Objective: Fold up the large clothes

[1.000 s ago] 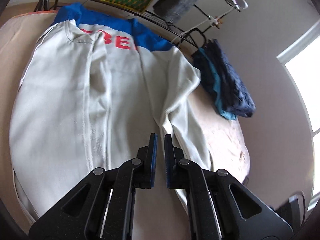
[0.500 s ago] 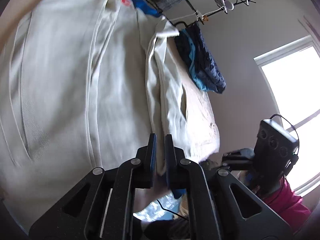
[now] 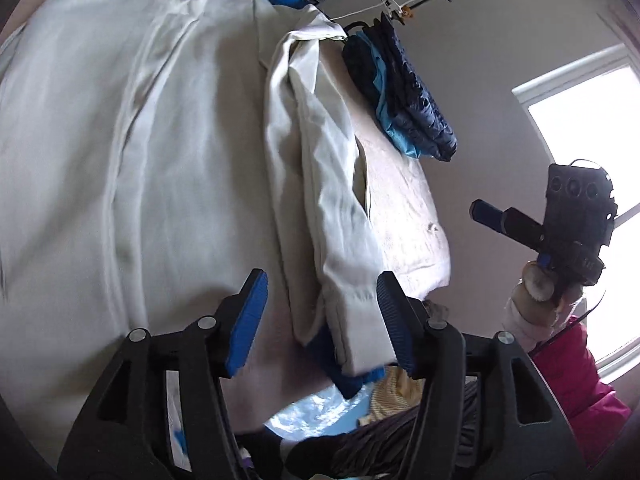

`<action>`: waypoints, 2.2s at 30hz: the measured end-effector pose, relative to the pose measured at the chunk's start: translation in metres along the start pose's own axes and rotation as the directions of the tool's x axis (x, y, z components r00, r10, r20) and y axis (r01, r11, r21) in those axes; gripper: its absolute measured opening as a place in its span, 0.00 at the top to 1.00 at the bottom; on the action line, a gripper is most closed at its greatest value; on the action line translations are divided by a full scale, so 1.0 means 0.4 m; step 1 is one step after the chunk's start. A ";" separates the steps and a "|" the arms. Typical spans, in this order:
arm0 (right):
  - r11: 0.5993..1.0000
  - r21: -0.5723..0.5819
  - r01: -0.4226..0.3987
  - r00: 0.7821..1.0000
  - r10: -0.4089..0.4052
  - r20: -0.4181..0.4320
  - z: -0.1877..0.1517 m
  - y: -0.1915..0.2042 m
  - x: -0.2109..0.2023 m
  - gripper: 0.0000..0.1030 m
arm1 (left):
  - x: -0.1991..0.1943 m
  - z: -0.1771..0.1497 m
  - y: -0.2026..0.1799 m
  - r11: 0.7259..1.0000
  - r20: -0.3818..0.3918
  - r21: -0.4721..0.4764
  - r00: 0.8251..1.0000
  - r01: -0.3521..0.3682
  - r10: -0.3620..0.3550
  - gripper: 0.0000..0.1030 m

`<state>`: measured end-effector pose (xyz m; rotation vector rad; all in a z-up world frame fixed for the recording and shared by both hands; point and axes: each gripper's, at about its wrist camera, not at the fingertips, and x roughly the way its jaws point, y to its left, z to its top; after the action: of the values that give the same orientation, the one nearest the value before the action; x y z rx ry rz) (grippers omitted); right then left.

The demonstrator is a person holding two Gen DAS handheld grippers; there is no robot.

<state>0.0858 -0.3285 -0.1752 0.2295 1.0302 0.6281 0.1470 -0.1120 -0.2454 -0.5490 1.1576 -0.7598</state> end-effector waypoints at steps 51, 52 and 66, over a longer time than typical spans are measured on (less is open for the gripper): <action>0.840 -0.153 0.521 0.848 -0.530 -0.022 0.822 -0.041 0.591 1.00 | 0.007 -0.105 0.058 0.992 -0.058 0.007 0.990 0.129 -0.128 0.89; 0.842 -0.156 0.517 0.849 -0.528 -0.033 0.821 -0.036 0.621 1.00 | 0.003 -0.105 0.059 0.992 -0.053 0.008 0.990 0.129 -0.128 0.89; 0.930 -0.076 0.359 0.928 -0.364 -0.081 0.772 -0.050 0.486 0.65 | -0.035 -0.116 0.102 0.989 -0.022 -0.028 0.989 0.145 -0.146 0.90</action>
<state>0.4269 -0.1970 -0.1682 -0.0454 1.1079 0.3346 0.1102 -0.0754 -0.2814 -0.6537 1.1597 -0.8790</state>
